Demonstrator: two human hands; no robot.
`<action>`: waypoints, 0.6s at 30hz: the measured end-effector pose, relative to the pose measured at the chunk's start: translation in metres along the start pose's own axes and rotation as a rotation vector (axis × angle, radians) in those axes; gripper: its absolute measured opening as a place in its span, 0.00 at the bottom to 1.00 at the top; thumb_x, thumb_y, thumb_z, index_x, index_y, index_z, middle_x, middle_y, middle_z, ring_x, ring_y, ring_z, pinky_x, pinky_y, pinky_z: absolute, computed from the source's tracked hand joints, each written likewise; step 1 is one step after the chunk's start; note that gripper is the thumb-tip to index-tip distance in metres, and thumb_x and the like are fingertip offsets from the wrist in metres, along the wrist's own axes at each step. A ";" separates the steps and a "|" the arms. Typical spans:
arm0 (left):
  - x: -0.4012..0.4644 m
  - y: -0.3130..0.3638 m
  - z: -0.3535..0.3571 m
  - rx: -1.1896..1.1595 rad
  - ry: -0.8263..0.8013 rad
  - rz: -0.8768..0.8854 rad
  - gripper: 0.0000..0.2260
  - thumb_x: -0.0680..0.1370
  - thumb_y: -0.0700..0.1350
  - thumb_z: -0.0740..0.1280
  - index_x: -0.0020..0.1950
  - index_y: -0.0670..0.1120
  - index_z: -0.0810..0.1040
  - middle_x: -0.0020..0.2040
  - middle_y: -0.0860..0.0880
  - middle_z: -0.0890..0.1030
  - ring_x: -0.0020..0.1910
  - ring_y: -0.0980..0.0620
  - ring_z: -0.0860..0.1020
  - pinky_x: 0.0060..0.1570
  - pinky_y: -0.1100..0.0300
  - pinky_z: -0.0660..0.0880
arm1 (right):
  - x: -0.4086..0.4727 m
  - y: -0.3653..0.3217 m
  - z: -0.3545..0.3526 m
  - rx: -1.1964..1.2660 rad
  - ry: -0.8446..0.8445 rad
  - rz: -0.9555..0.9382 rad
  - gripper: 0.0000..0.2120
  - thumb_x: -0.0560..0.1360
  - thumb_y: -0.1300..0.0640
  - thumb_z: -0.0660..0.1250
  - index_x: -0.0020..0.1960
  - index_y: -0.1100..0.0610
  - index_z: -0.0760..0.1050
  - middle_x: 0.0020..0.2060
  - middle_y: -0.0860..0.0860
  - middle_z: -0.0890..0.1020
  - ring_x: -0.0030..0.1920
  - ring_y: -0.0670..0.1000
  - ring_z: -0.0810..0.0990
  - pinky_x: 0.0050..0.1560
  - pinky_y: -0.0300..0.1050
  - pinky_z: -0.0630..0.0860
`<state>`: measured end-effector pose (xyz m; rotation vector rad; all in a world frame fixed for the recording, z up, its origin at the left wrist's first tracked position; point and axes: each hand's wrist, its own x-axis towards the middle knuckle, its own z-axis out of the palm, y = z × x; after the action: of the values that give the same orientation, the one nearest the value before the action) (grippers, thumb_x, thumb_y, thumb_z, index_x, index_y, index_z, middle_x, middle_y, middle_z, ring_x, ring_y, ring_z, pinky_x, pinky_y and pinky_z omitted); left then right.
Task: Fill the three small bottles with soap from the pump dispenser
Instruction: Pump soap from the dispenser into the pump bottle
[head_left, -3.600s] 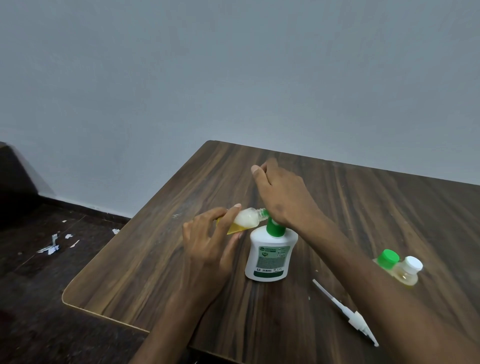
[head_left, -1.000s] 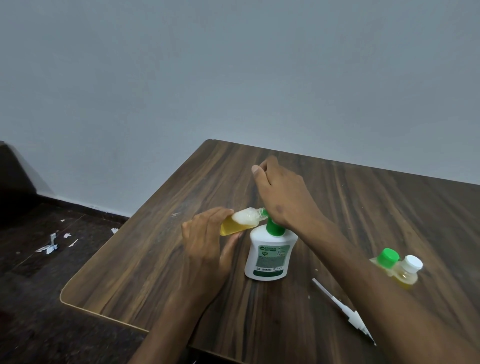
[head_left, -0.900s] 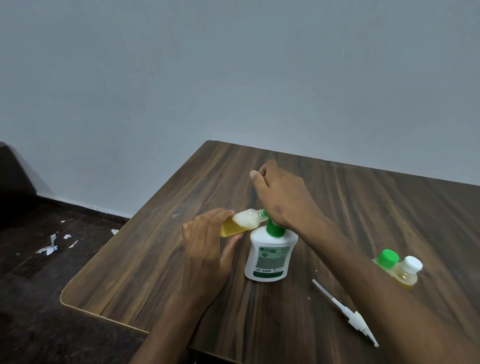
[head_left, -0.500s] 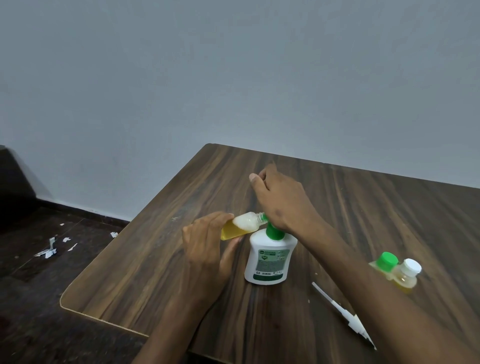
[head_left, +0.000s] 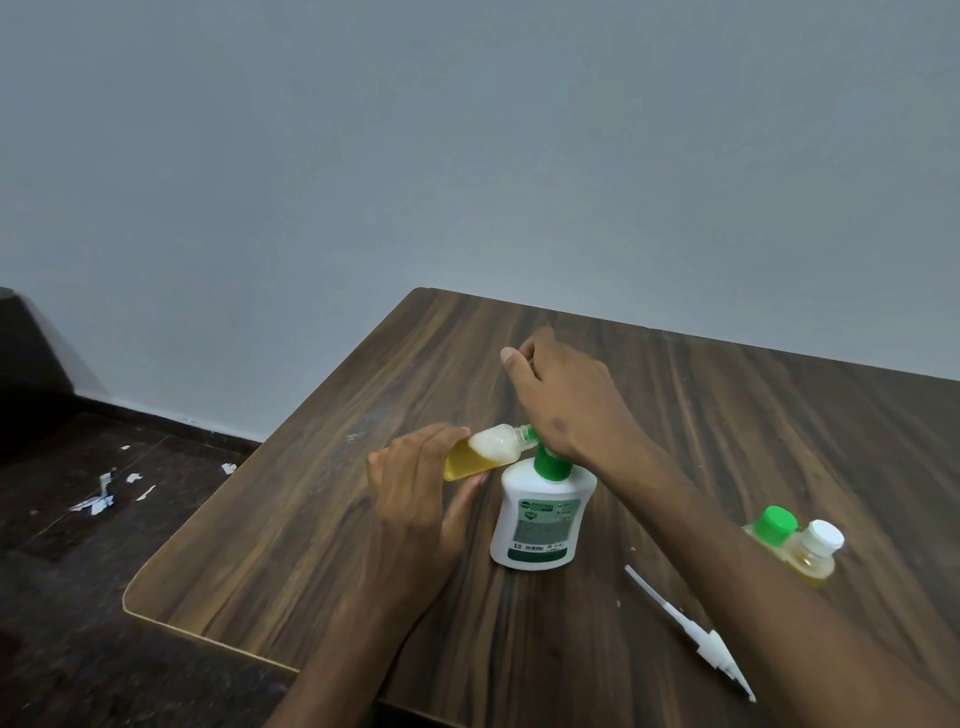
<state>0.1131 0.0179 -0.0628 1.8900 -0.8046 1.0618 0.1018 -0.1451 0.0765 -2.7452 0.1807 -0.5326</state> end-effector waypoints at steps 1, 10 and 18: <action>0.000 0.000 0.000 -0.003 0.002 0.002 0.17 0.81 0.47 0.70 0.69 0.46 0.74 0.60 0.43 0.84 0.59 0.49 0.78 0.60 0.55 0.66 | 0.000 0.000 0.000 0.004 0.018 -0.005 0.17 0.86 0.42 0.50 0.54 0.53 0.71 0.42 0.46 0.79 0.42 0.49 0.79 0.56 0.56 0.76; 0.001 0.001 0.000 -0.005 -0.006 0.004 0.17 0.81 0.47 0.69 0.69 0.46 0.74 0.60 0.43 0.84 0.59 0.49 0.78 0.60 0.56 0.65 | 0.001 0.001 0.001 -0.007 0.016 0.009 0.17 0.85 0.42 0.51 0.55 0.52 0.71 0.43 0.47 0.79 0.43 0.49 0.79 0.56 0.55 0.76; 0.001 0.001 -0.001 0.003 0.004 -0.001 0.16 0.82 0.47 0.69 0.68 0.46 0.74 0.59 0.43 0.84 0.59 0.49 0.77 0.62 0.58 0.65 | 0.000 0.001 0.002 -0.007 -0.009 0.029 0.17 0.85 0.42 0.50 0.55 0.53 0.71 0.44 0.48 0.80 0.44 0.50 0.79 0.57 0.57 0.76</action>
<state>0.1123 0.0177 -0.0607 1.8897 -0.8001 1.0668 0.1026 -0.1453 0.0742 -2.7464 0.2207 -0.5132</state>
